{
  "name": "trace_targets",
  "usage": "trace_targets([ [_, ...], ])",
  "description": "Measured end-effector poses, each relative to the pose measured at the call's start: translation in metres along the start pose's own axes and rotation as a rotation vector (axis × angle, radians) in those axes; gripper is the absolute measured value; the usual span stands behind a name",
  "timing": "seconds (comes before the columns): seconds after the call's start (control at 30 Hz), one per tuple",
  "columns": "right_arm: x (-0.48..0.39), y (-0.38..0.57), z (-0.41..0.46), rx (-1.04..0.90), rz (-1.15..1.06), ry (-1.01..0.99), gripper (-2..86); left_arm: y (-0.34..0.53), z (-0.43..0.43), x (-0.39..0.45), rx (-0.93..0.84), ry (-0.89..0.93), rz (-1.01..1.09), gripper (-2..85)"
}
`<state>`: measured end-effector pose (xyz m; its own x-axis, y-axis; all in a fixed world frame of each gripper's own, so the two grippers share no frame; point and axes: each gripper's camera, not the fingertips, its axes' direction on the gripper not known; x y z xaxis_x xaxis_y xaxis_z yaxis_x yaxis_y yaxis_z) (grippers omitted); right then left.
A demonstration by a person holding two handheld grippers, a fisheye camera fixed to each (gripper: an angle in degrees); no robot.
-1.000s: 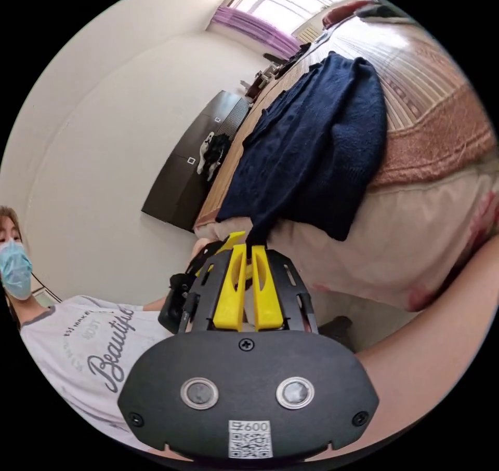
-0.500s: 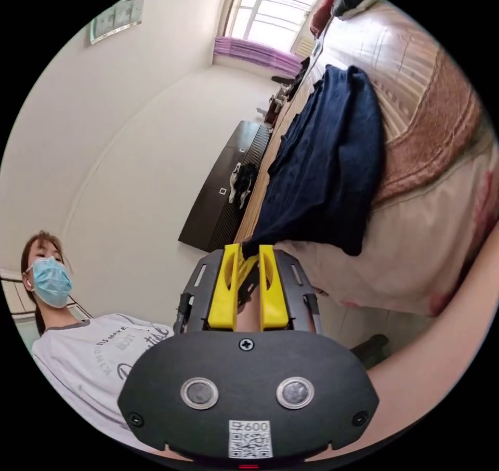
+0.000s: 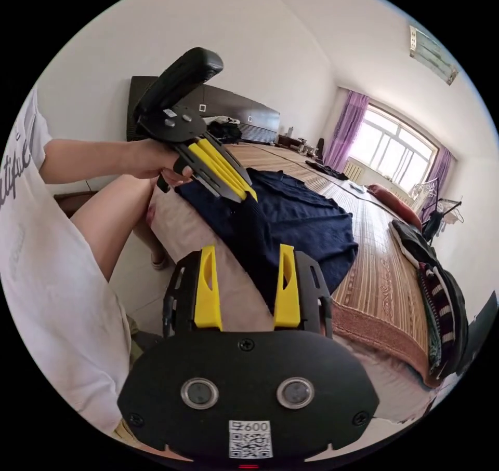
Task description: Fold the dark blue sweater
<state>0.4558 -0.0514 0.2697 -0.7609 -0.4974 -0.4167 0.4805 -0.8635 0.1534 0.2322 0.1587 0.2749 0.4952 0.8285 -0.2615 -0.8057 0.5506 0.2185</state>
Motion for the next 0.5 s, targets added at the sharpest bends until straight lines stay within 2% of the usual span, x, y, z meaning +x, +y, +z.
trace_targets([
  [0.1, 0.0, -0.009, 0.01, 0.023, 0.055, -0.02, 10.1, -0.008, -0.007, -0.021, -0.006, 0.025, -0.047, 1.1],
  [0.23, -0.026, -0.018, 0.025, -0.028, -0.063, 0.089, 9.1, -0.016, -0.019, -0.051, 0.01, 0.076, -0.128, 1.2],
  [0.3, -0.029, -0.02, 0.028, -0.019, -0.038, 0.095, 6.7, -0.018, -0.022, -0.062, 0.007, 0.105, -0.156, 1.2],
  [0.37, -0.021, -0.019, 0.023, 0.034, 0.008, 0.042, 2.5, -0.02, -0.024, -0.07, -0.004, 0.112, -0.168, 1.2],
  [0.5, 0.002, -0.016, 0.007, 0.141, 0.086, 0.021, -0.4, -0.02, -0.032, -0.085, -0.011, 0.099, -0.166, 1.3],
])
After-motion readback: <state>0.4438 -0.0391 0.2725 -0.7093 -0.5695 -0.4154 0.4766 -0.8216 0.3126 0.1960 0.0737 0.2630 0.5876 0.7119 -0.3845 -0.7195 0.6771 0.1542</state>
